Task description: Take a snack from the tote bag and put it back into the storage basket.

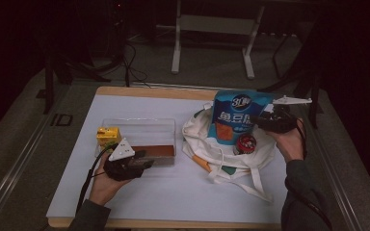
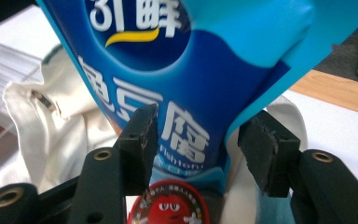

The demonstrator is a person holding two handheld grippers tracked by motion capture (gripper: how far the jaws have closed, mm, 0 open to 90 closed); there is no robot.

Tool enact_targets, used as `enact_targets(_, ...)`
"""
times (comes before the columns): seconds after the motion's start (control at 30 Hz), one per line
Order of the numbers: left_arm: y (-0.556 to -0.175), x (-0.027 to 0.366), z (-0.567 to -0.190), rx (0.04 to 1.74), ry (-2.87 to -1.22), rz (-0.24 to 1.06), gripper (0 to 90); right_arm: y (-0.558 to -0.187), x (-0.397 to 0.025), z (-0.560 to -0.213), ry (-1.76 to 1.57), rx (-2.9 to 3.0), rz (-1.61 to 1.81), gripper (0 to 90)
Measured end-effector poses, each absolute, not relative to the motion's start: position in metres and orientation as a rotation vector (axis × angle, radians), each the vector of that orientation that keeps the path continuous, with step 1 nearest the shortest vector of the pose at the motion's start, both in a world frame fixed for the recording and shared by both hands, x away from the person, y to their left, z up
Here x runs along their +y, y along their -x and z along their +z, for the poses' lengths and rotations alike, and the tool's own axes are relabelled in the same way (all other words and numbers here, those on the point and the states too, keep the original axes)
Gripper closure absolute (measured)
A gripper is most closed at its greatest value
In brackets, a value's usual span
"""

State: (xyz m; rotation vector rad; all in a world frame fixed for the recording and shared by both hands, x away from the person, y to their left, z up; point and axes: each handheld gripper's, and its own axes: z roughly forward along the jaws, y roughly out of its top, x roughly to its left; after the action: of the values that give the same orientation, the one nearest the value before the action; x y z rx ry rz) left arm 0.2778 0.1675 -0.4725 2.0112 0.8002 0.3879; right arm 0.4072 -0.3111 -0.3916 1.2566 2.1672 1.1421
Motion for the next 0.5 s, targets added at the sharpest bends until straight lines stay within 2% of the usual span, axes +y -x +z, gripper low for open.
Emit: enact_targets(0.5,-0.272,0.154,-0.496,0.745,-2.029,0.375,50.0,-0.427,-0.312,-0.394,-1.275,2.181,1.214,46.1)
